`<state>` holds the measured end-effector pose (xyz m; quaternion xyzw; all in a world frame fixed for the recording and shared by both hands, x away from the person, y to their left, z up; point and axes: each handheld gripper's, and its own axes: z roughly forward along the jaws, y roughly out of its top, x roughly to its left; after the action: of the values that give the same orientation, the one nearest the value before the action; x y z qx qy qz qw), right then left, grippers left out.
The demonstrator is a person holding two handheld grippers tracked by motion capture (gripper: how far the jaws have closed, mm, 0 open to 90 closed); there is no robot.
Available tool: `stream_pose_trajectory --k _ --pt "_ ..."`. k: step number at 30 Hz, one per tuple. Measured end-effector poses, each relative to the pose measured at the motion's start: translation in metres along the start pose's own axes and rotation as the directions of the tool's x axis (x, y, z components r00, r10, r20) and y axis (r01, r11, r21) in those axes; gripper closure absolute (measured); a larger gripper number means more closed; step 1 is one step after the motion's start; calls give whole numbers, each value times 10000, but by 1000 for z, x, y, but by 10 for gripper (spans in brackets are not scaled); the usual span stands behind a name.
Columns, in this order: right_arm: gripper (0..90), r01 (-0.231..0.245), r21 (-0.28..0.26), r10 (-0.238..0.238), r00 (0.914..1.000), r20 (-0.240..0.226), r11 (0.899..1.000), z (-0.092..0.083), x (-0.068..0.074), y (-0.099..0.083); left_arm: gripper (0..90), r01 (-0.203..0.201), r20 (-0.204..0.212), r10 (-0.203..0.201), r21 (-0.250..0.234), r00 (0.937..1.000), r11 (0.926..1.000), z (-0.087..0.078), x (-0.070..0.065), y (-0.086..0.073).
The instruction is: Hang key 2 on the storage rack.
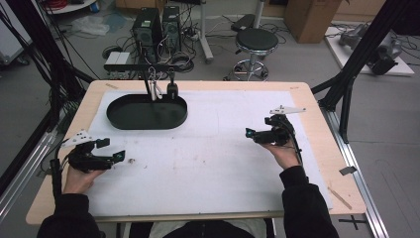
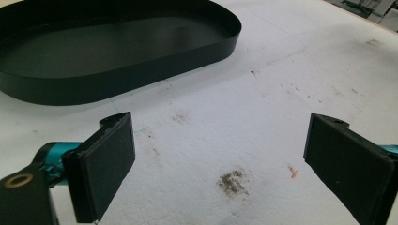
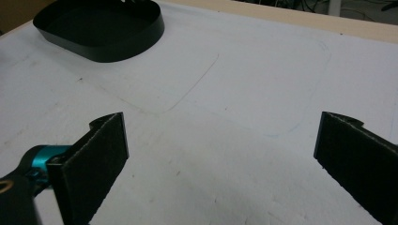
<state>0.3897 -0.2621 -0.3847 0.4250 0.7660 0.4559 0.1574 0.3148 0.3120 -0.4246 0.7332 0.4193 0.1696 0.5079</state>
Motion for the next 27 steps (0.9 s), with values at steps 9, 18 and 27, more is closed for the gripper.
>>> stream_pose_trajectory --k 9,18,27 --pt "25 -101 -195 104 9999 133 9998 -12 3 -21 96 -34 14 34 32 10000 10000 0 -1 0" --pt "25 -194 -476 206 9995 253 9987 -27 2 -40 96 -21 -18 21 34 10000 10000 0 -2 0" --pt "25 -18 -102 20 9998 187 9999 -29 4 -57 96 27 -14 -27 20 10000 10000 0 -1 -1"
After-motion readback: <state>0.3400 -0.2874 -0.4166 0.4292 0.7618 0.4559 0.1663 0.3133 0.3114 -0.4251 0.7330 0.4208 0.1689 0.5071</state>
